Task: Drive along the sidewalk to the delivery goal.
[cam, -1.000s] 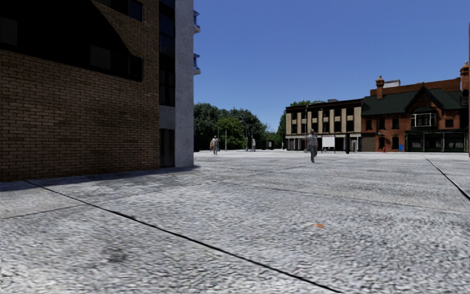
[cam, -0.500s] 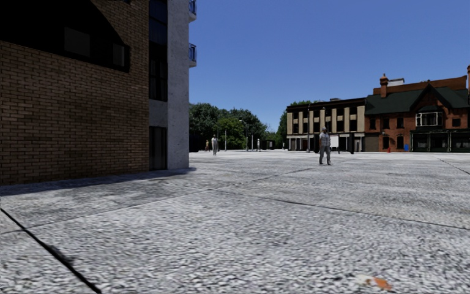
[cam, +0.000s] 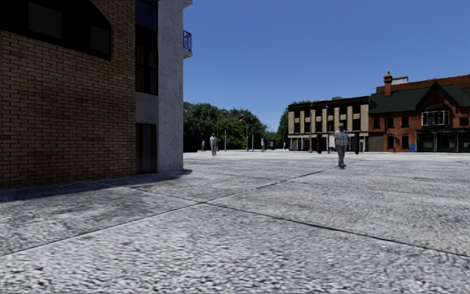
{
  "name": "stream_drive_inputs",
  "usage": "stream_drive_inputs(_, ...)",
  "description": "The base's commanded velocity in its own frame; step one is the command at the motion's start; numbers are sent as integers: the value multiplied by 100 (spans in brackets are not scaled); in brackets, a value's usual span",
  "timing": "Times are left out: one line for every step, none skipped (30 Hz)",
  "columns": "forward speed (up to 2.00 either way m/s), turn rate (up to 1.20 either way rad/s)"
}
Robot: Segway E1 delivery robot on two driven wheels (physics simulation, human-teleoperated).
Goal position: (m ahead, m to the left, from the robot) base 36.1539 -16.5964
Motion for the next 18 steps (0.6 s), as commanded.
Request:
stream_drive_inputs(200,0)
stream_drive_inputs(200,0)
stream_drive_inputs(200,0)
stream_drive_inputs(200,0)
stream_drive_inputs(200,0)
stream_drive_inputs(200,0)
stream_drive_inputs(200,0)
stream_drive_inputs(200,0)
stream_drive_inputs(200,0)
stream_drive_inputs(200,0)
stream_drive_inputs(200,0)
stream_drive_inputs(200,0)
stream_drive_inputs(200,0)
stream_drive_inputs(200,0)
stream_drive_inputs(200,0)
stream_drive_inputs(200,0)
stream_drive_inputs(200,0)
stream_drive_inputs(200,0)
